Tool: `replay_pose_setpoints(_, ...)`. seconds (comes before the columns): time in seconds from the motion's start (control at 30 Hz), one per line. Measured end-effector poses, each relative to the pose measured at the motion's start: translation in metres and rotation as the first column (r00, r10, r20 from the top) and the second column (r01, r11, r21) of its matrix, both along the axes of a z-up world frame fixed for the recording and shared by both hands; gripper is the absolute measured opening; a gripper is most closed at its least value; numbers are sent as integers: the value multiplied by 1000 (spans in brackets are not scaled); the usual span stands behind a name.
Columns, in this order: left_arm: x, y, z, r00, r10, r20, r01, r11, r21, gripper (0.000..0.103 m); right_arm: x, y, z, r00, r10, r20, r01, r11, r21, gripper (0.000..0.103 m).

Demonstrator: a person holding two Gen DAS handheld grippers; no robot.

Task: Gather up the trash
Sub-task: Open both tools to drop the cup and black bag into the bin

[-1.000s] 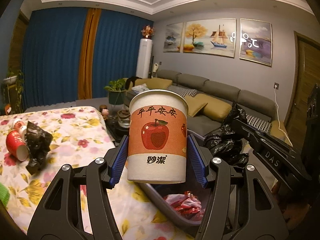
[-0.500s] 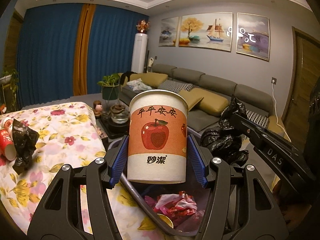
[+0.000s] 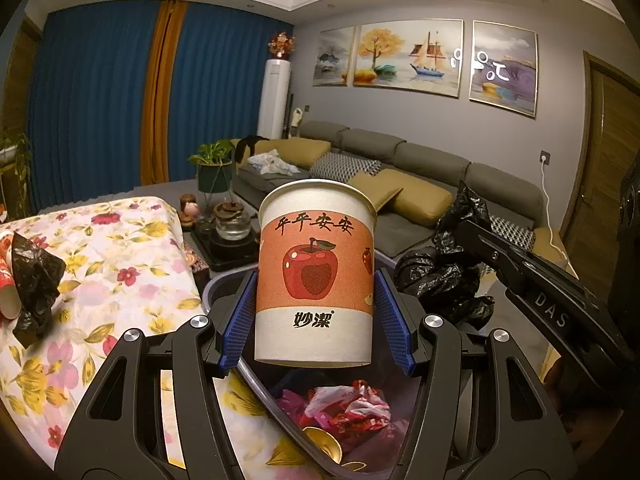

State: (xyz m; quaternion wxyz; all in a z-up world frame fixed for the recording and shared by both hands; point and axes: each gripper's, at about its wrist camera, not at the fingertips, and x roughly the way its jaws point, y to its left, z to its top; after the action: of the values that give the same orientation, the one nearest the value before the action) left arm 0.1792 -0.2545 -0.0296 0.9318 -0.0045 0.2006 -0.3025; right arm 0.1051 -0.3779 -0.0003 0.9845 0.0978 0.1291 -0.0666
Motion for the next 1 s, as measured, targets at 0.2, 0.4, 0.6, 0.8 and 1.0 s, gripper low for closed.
replay_pose_setpoints(0.2,2,-3,-2,1000,-8,-12,8,1000,0,57,3,-5,0,1000,2,-2,-2,1000,6,5)
replay_pose_setpoints(0.4,4,-3,-3,1000,-14,-20,14,1000,-2,58,5,-5,-1,1000,3,-2,-3,1000,8,5)
replay_pose_setpoints(0.6,7,-5,-4,999,-22,-34,22,1000,-8,58,7,-6,-1,1000,3,-5,-3,1000,12,5)
replay_pose_setpoints(0.8,9,-6,-6,998,-33,-47,33,999,-12,59,9,-8,0,1000,-1,-1,1,1000,18,5)
replay_pose_setpoints(1.0,11,-7,-11,999,-22,-47,22,1000,12,79,9,-10,1,1000,-18,15,18,999,29,44)
